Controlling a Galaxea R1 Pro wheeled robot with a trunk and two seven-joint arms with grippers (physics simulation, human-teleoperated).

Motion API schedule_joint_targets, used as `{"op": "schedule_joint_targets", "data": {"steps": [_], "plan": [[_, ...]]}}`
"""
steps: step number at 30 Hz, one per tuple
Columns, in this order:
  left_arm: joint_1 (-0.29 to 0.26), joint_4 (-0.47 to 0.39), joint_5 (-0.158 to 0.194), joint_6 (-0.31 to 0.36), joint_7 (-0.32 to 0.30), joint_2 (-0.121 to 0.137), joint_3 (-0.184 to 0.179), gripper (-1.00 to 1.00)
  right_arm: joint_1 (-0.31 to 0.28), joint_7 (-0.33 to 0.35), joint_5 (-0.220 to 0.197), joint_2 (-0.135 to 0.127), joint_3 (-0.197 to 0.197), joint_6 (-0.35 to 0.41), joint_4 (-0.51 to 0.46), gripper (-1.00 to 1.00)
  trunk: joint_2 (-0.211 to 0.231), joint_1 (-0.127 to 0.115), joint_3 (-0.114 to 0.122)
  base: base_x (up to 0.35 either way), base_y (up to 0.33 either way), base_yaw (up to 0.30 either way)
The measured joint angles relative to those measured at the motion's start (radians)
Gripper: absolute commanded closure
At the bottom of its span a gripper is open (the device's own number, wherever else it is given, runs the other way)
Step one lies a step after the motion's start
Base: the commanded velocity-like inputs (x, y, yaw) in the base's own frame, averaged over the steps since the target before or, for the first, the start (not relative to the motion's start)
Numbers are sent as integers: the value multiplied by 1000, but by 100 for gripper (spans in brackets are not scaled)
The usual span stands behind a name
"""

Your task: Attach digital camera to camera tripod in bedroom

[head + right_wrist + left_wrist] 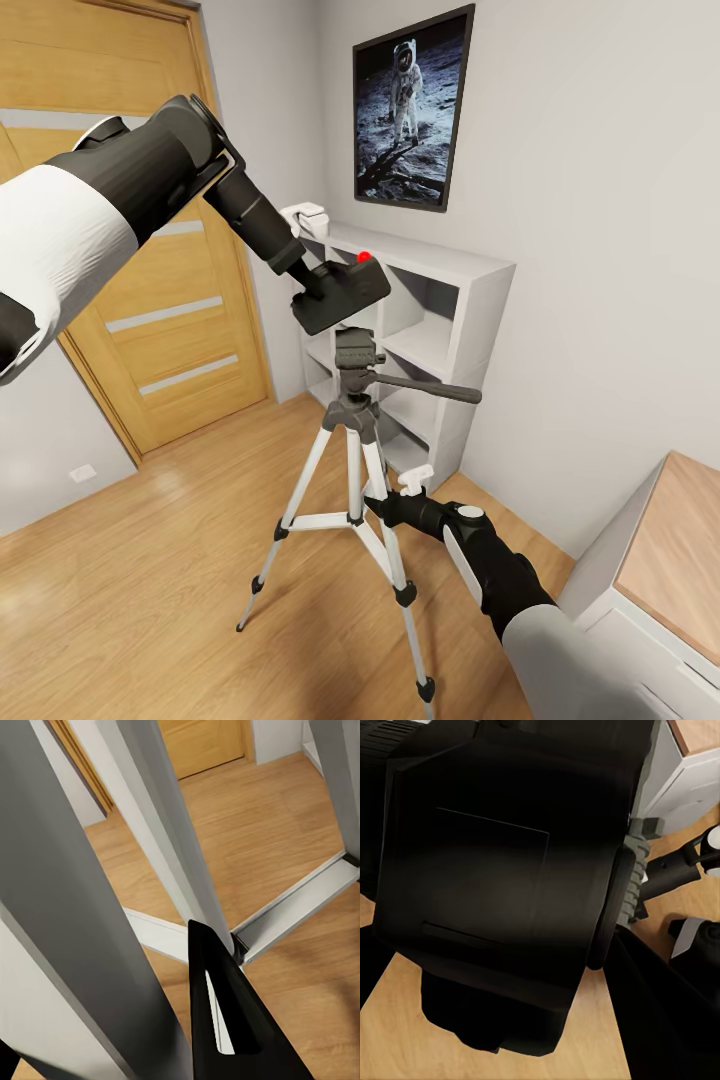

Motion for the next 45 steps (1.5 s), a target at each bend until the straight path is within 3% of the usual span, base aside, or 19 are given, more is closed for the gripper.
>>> {"op": "schedule_joint_targets", "data": {"steps": [25,45], "plan": [[0,-3,3,0,-5,-10,-23,100,0,1,1,0,-1,0,0,100,0,0,0,0,0,0],[0,-2,3,0,-5,-21,-20,100,0,1,1,0,-1,0,0,100,0,0,0,0,0,0]]}}
